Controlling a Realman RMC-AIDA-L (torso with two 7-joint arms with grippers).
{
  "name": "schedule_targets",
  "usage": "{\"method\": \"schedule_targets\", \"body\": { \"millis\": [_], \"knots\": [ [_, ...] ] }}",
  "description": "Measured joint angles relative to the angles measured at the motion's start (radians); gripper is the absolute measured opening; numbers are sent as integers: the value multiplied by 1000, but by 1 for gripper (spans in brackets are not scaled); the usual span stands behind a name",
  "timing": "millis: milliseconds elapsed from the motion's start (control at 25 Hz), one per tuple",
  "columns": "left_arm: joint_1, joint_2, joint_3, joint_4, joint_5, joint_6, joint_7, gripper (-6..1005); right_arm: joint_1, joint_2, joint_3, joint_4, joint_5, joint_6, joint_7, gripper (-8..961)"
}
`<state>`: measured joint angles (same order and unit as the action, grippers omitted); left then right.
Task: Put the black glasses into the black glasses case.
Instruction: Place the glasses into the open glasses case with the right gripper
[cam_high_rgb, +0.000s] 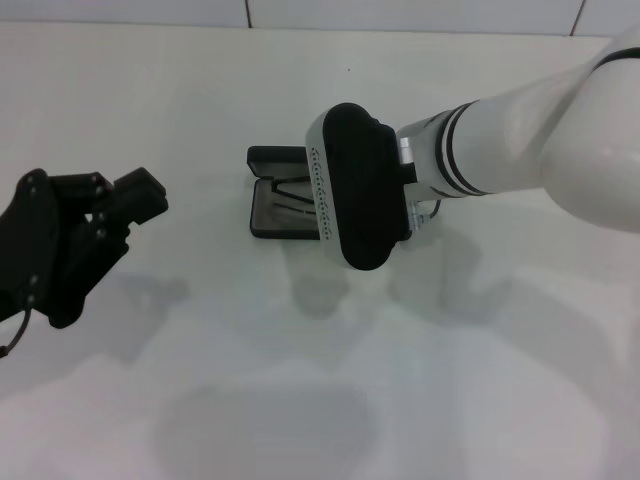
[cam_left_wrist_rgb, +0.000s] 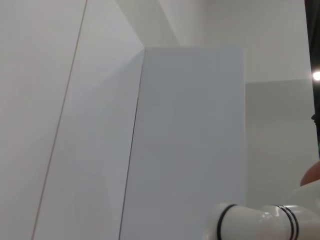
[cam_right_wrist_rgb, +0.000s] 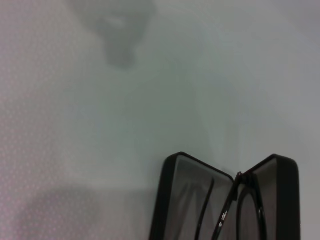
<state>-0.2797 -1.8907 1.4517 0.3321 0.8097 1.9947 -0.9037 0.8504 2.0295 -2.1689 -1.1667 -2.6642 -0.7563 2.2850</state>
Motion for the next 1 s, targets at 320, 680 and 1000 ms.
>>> {"method": "schedule_targets", "body": {
  "millis": [320, 680, 1000],
  "knots": [
    [4, -5, -13, -5, 4, -1, 0, 57, 2, 0, -7, 26, 7, 31, 1, 123],
    [-1, -8, -13, -13, 1, -4, 2, 57, 11, 0, -24, 48, 10, 35, 1, 123],
    [0, -10, -14, -15, -1, -8, 2, 57, 5, 0, -28, 34, -2, 38, -1, 124]
  ]
}}
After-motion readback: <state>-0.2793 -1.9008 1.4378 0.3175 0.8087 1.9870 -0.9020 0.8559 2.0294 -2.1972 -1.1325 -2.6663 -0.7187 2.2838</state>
